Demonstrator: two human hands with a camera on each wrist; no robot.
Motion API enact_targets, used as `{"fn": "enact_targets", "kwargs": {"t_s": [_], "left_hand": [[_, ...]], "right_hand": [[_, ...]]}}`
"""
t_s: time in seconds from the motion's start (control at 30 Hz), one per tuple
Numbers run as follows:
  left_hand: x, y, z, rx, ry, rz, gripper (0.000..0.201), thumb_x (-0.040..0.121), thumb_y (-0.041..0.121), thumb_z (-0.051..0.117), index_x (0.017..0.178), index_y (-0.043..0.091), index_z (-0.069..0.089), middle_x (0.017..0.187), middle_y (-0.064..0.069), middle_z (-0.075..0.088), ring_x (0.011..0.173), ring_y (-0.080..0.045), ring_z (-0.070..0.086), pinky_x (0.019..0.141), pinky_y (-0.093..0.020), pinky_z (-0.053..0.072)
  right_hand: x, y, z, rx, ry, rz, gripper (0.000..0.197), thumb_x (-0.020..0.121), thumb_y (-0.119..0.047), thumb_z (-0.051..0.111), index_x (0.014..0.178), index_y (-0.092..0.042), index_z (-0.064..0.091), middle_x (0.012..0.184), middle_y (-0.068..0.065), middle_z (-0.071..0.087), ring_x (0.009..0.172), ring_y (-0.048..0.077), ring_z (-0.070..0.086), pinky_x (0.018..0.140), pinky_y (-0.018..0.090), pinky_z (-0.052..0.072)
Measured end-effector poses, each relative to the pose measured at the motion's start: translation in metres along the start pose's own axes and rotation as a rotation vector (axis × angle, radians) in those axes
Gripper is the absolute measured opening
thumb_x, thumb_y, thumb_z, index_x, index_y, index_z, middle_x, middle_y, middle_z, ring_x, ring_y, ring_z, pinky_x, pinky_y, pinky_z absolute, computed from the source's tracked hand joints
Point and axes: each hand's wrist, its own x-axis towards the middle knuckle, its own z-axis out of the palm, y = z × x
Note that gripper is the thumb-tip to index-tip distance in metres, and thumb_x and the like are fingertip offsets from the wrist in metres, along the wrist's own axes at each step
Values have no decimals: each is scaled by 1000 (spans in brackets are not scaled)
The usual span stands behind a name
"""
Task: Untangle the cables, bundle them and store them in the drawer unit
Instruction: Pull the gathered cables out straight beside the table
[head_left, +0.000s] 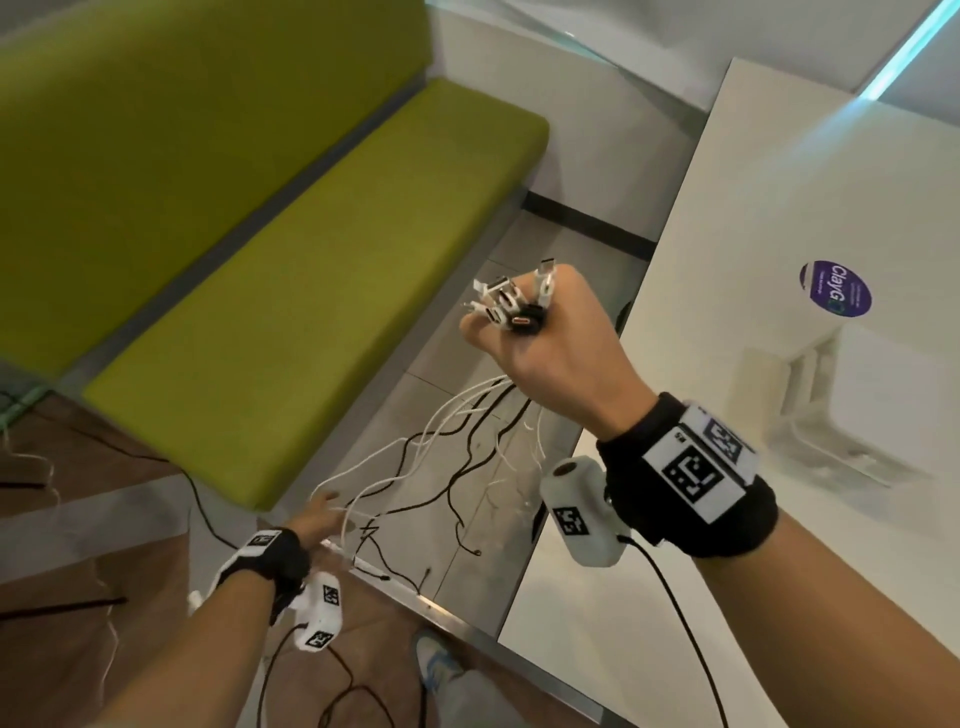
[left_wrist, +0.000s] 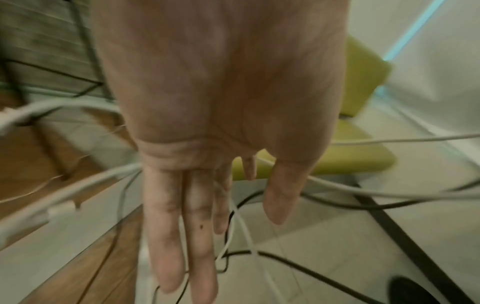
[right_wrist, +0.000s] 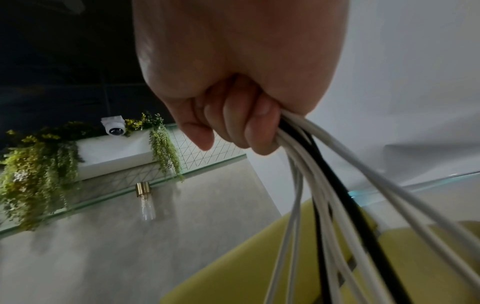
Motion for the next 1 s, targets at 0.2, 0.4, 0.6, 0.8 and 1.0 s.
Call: {"fn": "enact_targets", "kwargs": {"t_s": [0.2, 0.4, 0.6, 0.8, 1.0], "left_hand": [[-24, 63, 11, 147, 136, 60, 47, 92, 22, 60, 134, 12, 40, 131, -12, 52, 94, -38, 64, 66, -37, 54], [-1, 47, 5, 292, 90, 23, 36, 101, 11, 40, 136, -1, 43, 131, -26, 54, 107, -42, 61, 69, -41, 56], [12, 25, -3, 305, 135, 5, 54, 107, 34, 25, 143, -4, 38, 149, -23, 39, 135, -34, 42, 106, -34, 36], [34, -9, -21, 277, 273, -22, 25, 91, 22, 61, 100, -1, 69, 107, -22, 70, 96, -35, 67, 87, -44, 55], [-3, 13, -7, 454, 346, 99, 54, 67, 13, 87, 116, 13, 64, 111, -11, 71, 96, -28, 67, 88, -38, 54]], "right_hand": [[-8, -3, 8, 63, -52, 20, 39, 79, -6, 60, 50, -6, 34, 50, 9, 28, 52, 17, 22, 48, 42, 24], [-7, -7, -7, -12, -21, 18, 41, 78, -6, 62, 50, -12, 32, 50, 10, 26, 54, 17, 20, 49, 37, 21], [-7, -3, -22, -20, 20, 20, 42, 81, -6, 63, 50, -10, 34, 52, 16, 30, 53, 26, 25, 49, 34, 21], [-4, -8, -23, -81, 15, 4, 50, 78, -9, 61, 50, -26, 23, 49, -2, 25, 51, 11, 20, 47, 27, 18], [-4, -12, -22, -58, 15, -12, 52, 79, -7, 62, 50, -26, 23, 48, -5, 24, 50, 12, 22, 46, 23, 17]]}}
